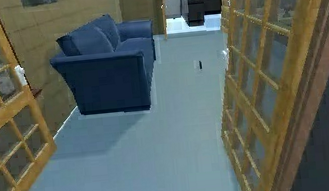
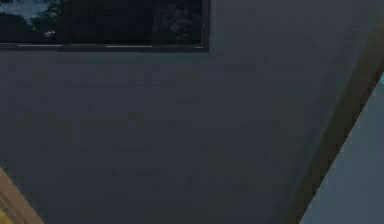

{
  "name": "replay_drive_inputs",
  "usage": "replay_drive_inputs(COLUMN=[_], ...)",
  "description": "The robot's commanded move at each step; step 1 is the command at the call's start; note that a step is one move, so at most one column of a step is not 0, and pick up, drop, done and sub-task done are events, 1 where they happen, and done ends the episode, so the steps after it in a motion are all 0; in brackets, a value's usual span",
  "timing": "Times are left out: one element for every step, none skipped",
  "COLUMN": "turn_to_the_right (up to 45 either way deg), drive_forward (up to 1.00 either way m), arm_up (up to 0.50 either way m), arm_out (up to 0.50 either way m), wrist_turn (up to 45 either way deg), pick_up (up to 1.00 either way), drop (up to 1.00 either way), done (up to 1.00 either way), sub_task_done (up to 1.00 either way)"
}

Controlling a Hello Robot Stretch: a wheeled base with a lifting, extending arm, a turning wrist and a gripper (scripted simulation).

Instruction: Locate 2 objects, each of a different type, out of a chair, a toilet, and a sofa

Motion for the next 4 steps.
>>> replay_drive_inputs(turn_to_the_right=[6.0, 0.0, -3.0, 0.0], drive_forward=[0.0, 0.5, 0.0, 1.0], arm_up=[0.0, 0.0, 0.0, 0.0], arm_out=[0.0, 0.0, 0.0, 0.0], wrist_turn=[0.0, 0.0, 0.0, 0.0], pick_up=[0.0, 0.0, 0.0, 0.0], drop=[0.0, 0.0, 0.0, 0.0], done=[0.0, 0.0, 0.0, 0.0], sub_task_done=[0.0, 0.0, 0.0, 0.0])
